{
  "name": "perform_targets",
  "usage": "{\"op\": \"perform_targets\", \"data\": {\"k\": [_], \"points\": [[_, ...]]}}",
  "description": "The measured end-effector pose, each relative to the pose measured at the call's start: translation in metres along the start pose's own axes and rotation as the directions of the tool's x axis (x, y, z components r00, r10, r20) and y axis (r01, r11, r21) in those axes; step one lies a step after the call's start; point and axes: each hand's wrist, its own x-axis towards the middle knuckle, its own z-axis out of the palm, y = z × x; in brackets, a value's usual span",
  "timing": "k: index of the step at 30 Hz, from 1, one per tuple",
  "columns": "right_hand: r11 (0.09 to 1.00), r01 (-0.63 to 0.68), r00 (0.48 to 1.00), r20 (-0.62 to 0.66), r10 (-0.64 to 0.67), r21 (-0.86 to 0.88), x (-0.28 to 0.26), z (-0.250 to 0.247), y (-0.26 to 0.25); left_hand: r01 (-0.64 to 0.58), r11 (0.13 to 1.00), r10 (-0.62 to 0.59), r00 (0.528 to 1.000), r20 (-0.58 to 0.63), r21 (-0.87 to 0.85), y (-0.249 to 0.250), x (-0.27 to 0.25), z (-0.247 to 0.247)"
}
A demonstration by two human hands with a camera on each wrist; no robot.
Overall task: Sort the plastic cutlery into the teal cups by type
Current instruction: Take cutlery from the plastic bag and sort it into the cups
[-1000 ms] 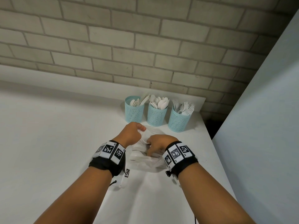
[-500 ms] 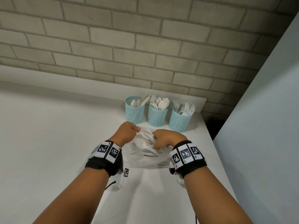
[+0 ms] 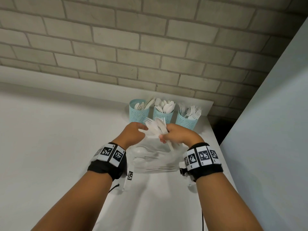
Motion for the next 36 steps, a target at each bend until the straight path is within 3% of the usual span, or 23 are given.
{"op": "perform_targets", "data": {"k": [3,6,8,10,15,19,27,36], "points": [[0.998,0.029,0.998,-0.06,-0.026,0.062,-0.003,-0.008,0.0,-0.057,0.998,0.057,0.998,-0.002,-0.029,0.009,0.001,0.0],[0.969,0.072,0.991,-0.126,-0.043,0.236,-0.004,-0.014,0.002,-0.074,0.956,0.029,0.987,-0.16,-0.283,0.012,0.001,0.0],[0.903,0.119,0.985,-0.164,-0.055,0.412,-0.004,-0.014,0.002,-0.092,0.822,-0.004,0.986,-0.168,-0.561,0.016,0.0,-0.001],[0.818,0.166,0.979,-0.188,-0.072,0.55,-0.003,-0.013,-0.002,-0.054,0.707,0.018,0.998,-0.058,-0.705,0.022,0.0,0.001],[0.602,0.186,0.977,-0.21,-0.031,0.777,0.008,-0.001,-0.016,0.064,0.739,0.133,0.962,0.239,-0.671,0.026,0.005,0.015],[0.509,0.159,0.974,-0.218,0.057,0.846,0.018,0.01,-0.017,0.089,0.772,0.143,0.941,0.308,-0.63,0.02,0.009,0.023],[0.464,0.053,0.997,-0.069,0.017,0.884,0.02,0.023,-0.011,0.08,0.798,0.141,0.939,0.315,-0.597,0.008,0.011,0.03],[0.345,-0.04,0.999,0.049,-0.019,0.938,0.025,0.028,-0.006,-0.009,0.789,0.176,0.961,0.211,-0.614,0.007,0.011,0.036]]}}
